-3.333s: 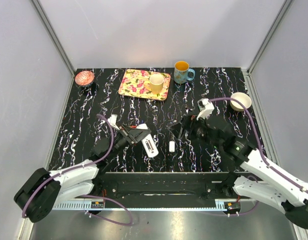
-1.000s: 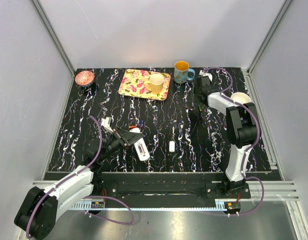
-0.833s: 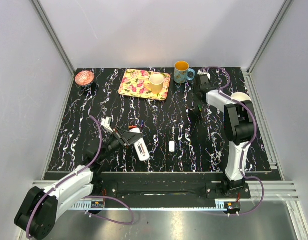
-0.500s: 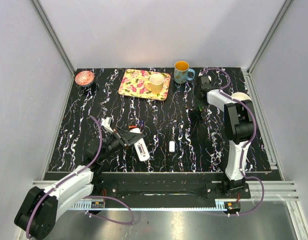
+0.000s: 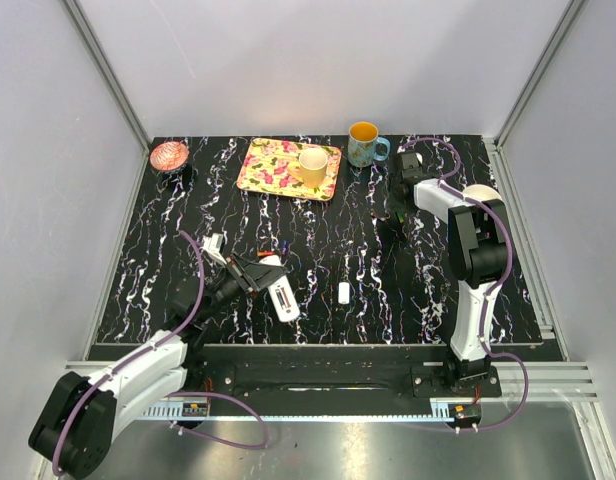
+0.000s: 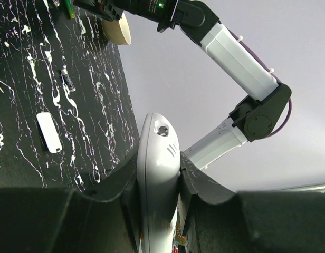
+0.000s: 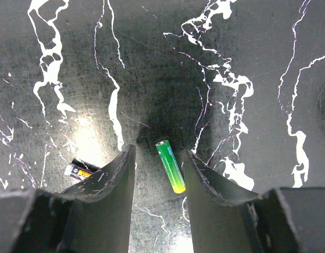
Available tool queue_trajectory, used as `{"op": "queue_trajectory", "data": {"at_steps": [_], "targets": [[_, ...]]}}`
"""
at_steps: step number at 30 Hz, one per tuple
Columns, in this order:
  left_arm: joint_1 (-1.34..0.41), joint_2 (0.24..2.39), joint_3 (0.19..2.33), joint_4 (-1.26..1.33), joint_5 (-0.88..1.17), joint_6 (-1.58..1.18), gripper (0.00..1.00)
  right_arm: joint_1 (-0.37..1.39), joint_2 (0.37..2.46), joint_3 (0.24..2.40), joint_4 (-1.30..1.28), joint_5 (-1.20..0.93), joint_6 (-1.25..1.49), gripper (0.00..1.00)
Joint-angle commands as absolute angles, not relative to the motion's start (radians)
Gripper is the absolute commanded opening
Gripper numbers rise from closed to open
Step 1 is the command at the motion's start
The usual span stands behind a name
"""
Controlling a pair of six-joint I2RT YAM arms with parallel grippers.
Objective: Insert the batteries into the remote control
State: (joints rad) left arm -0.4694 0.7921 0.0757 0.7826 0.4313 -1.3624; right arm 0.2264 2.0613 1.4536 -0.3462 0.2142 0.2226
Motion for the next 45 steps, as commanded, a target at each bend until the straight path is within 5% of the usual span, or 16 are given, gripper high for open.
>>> {"op": "queue_trajectory", "data": {"at_steps": [1, 3, 8, 9, 10, 11, 18, 25, 36, 39, 44, 45], "targets": [[-0.465, 0.804, 0.066, 0.897, 0.454, -1.387, 0.0, 0.222, 2.019, 1.45, -0.344, 0.202, 0.209, 0.25], [-0.465, 0.81, 0.066, 0.903, 0.453, -1.388, 0.0, 0.222, 2.013, 1.447, -0.342, 0.204, 0.212, 0.0], [-0.465, 0.824, 0.064, 0.919, 0.459, -1.393, 0.0, 0.222, 1.994, 1.436, -0.334, 0.207, 0.219, 0.0], [-0.465, 0.825, 0.064, 0.92, 0.459, -1.394, 0.0, 0.222, 1.99, 1.434, -0.334, 0.21, 0.221, 0.08], [-0.465, 0.827, 0.064, 0.919, 0.46, -1.394, 0.0, 0.222, 1.988, 1.437, -0.334, 0.21, 0.222, 0.43], [-0.465, 0.828, 0.064, 0.92, 0.459, -1.394, 0.0, 0.224, 1.987, 1.437, -0.334, 0.213, 0.222, 0.53], [-0.465, 0.838, 0.064, 0.928, 0.46, -1.394, 0.0, 0.224, 1.973, 1.44, -0.327, 0.212, 0.222, 0.69], [-0.465, 0.839, 0.069, 0.925, 0.466, -1.393, 0.0, 0.224, 1.986, 1.445, -0.327, 0.19, 0.209, 0.43], [-0.465, 0.844, 0.08, 0.913, 0.469, -1.387, 0.0, 0.222, 2.034, 1.485, -0.359, 0.181, 0.181, 0.34], [-0.465, 0.853, 0.086, 0.916, 0.474, -1.385, 0.0, 0.222, 2.029, 1.482, -0.357, 0.184, 0.184, 0.0], [-0.465, 0.864, 0.087, 0.922, 0.48, -1.387, 0.0, 0.222, 2.008, 1.466, -0.336, 0.18, 0.199, 0.0], [-0.465, 0.865, 0.086, 0.925, 0.479, -1.385, 0.0, 0.222, 2.009, 1.474, -0.34, 0.178, 0.199, 0.18]]}}
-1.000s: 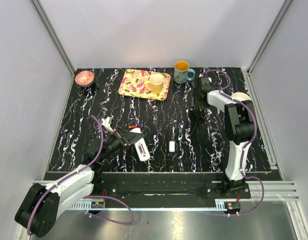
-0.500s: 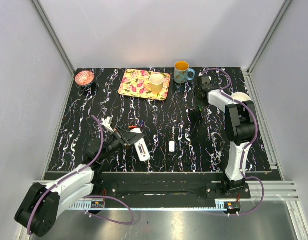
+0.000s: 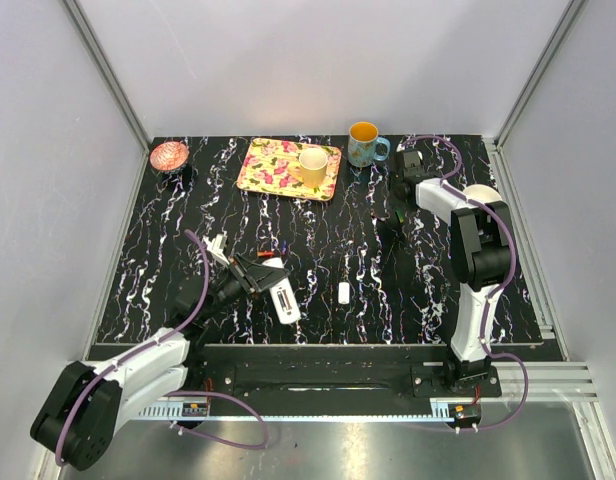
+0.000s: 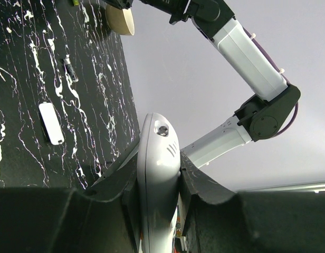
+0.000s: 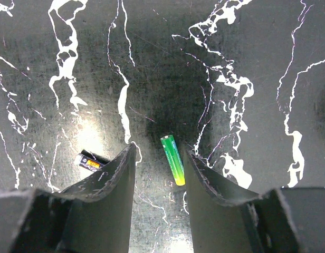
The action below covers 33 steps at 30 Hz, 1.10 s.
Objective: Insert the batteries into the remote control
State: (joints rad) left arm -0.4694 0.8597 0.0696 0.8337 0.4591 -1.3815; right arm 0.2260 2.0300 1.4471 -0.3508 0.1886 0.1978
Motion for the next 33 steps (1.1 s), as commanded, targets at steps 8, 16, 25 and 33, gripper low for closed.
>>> {"op": "queue_trajectory", "data": {"at_steps": [8, 16, 25, 33], "targets": [[-0.465, 0.865, 0.078, 0.933, 0.477, -1.388, 0.0, 0.222, 2.008, 1.47, -0.356, 0.144, 0.178, 0.68], [-0.465, 0.861, 0.075, 0.937, 0.477, -1.391, 0.0, 0.221, 2.011, 1.482, -0.379, 0.147, 0.169, 0.08], [-0.465, 0.862, 0.071, 0.937, 0.477, -1.391, 0.0, 0.221, 2.023, 1.486, -0.382, 0.153, 0.158, 0.32], [-0.465, 0.874, 0.069, 0.943, 0.479, -1.391, 0.0, 0.219, 2.04, 1.5, -0.385, 0.158, 0.149, 0.41]]}}
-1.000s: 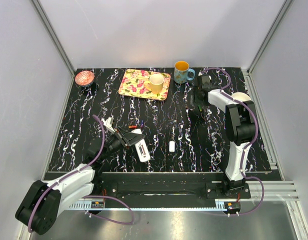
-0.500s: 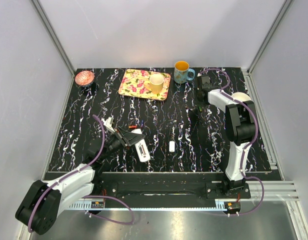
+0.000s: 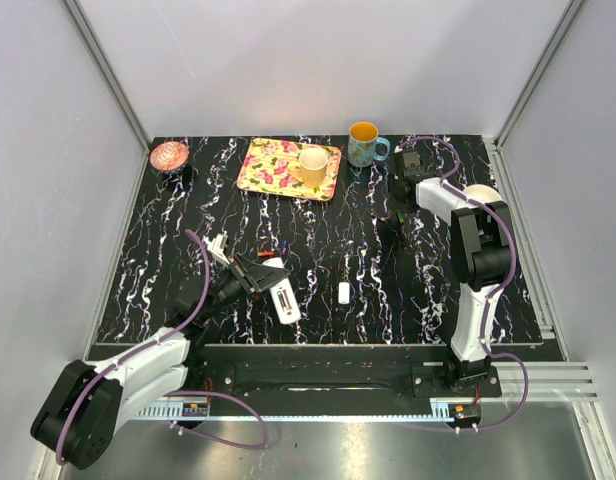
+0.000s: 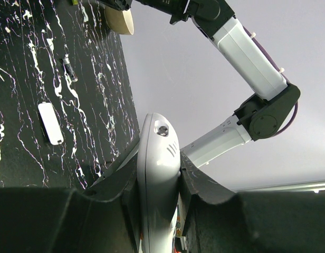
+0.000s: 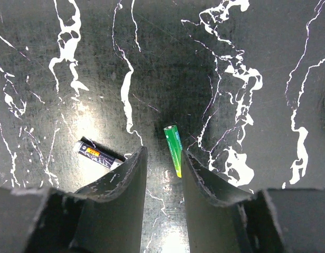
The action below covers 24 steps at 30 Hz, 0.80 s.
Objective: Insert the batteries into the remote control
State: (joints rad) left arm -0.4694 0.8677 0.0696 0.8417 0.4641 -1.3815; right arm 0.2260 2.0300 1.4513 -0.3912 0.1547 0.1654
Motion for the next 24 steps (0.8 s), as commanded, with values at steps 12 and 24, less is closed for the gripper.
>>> {"op": "queue_trajectory", "data": {"at_steps": [12, 24], "targets": [[-0.466, 0.89, 0.067, 0.948, 0.479, -1.39, 0.0, 0.204, 2.097, 1.548, -0.405, 0.14, 0.146, 0.35], [-0.466, 0.934, 0.066, 0.999, 0.488, -1.401, 0.0, 0.199, 2.111, 1.557, -0.434, 0.124, 0.15, 0.24]]}}
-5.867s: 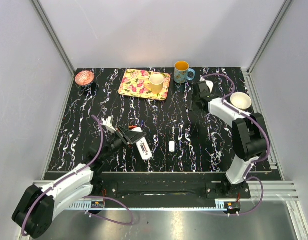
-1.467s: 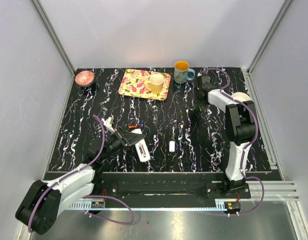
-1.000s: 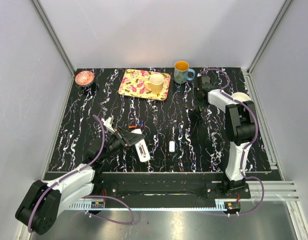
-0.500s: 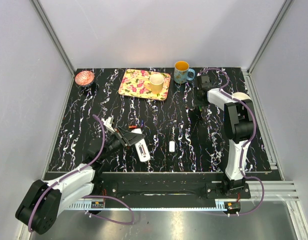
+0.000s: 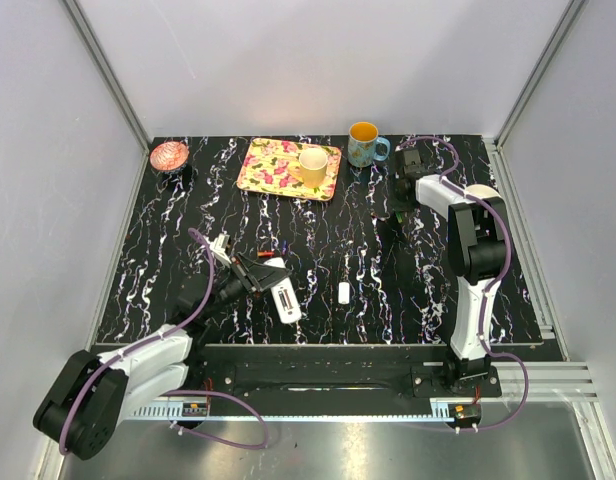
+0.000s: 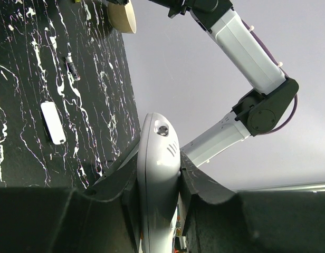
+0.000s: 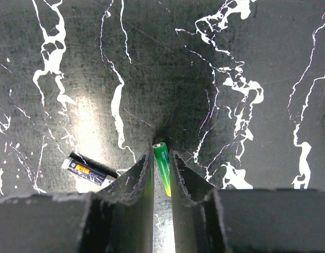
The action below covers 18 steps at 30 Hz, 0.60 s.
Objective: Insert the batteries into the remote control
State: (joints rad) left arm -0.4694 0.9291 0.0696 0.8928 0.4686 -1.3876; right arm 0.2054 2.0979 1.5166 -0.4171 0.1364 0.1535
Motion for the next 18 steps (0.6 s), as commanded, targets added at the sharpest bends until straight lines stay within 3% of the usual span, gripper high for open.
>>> {"op": "queue_trajectory", "data": {"at_steps": [1, 7, 10, 17, 18], "targets": [[-0.466, 0.936, 0.066, 1.0, 0.488, -1.402, 0.0, 0.199, 2.112, 1.557, -0.439, 0.124, 0.152, 0.24], [-0.466, 0.923, 0.061, 0.999, 0.488, -1.404, 0.0, 0.199, 2.128, 1.571, -0.463, 0.117, 0.158, 0.34], [-0.466, 0.92, 0.057, 0.999, 0.488, -1.404, 0.0, 0.199, 2.132, 1.574, -0.476, 0.114, 0.163, 0.34], [-0.466, 0.91, 0.057, 0.997, 0.491, -1.405, 0.0, 0.199, 2.128, 1.565, -0.477, 0.126, 0.164, 0.15], [-0.466, 0.908, 0.057, 0.996, 0.488, -1.404, 0.0, 0.199, 2.128, 1.563, -0.48, 0.124, 0.164, 0.08]]}}
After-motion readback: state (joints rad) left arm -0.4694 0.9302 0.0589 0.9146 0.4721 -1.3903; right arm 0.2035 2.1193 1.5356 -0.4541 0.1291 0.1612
